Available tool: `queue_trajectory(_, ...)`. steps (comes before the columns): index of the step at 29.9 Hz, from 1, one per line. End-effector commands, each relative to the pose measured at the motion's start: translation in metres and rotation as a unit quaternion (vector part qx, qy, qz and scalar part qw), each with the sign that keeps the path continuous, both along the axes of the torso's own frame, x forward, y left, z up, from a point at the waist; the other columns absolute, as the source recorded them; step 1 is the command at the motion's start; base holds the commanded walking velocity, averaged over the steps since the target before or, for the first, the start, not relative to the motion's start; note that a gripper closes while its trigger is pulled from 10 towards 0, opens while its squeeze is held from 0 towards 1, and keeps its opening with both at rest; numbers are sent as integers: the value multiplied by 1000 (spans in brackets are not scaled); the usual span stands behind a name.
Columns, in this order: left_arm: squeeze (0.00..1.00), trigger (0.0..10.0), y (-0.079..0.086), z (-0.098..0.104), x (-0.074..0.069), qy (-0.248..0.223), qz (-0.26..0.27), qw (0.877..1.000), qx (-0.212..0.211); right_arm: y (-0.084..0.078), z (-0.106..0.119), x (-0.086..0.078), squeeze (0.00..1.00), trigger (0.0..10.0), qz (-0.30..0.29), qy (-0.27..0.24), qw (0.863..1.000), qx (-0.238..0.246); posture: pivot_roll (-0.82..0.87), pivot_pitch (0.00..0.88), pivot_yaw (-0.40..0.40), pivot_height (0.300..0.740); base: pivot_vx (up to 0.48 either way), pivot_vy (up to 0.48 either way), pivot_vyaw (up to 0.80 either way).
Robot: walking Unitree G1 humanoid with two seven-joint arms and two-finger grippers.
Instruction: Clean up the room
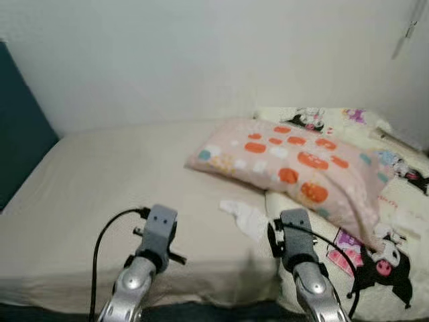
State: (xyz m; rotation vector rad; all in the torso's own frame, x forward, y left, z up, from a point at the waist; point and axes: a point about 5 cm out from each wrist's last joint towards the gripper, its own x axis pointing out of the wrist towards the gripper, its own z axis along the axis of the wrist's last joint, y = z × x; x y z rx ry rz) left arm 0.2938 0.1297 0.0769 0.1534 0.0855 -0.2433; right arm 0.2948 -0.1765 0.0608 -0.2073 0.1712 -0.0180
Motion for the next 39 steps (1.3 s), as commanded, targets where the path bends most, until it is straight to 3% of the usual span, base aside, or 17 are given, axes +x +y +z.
queue_trajectory(1, 0, 10000, 9, 2, 0, 4, 4, 1000, 8, 3, -1, 0, 0, 10000, 7, 9, 1000, 11, 62, 212, 55, 638, 0, 0, 0)
queue_trajectory(11, 0, 10000, 19, 13, 7, -4, -7, 1000, 17, -2, 7, 4, 0, 10000, 28, 2, 1000, 11, 67, 289, 49, 638, 0, 0, 0)
queue_trajectory(17, 0, 10000, 22, 20, 11, -9, -12, 1000, 8, -7, 13, 10, 0, 10000, 31, 0, 999, 11, 65, 312, 48, 614, 0, 0, 0)
queue_trajectory(30, 0, 10000, 9, 24, 8, -10, -36, 999, -11, -10, 21, 16, 0, 10000, 38, -11, 999, 0, 59, 318, 52, 596, 0, 0, 0)
queue_trajectory(39, 0, 10000, 7, 36, 12, -22, -45, 999, -19, -13, 35, 34, 0, 10000, 45, -26, 999, -5, 76, 340, 57, 572, 0, 0, 0)
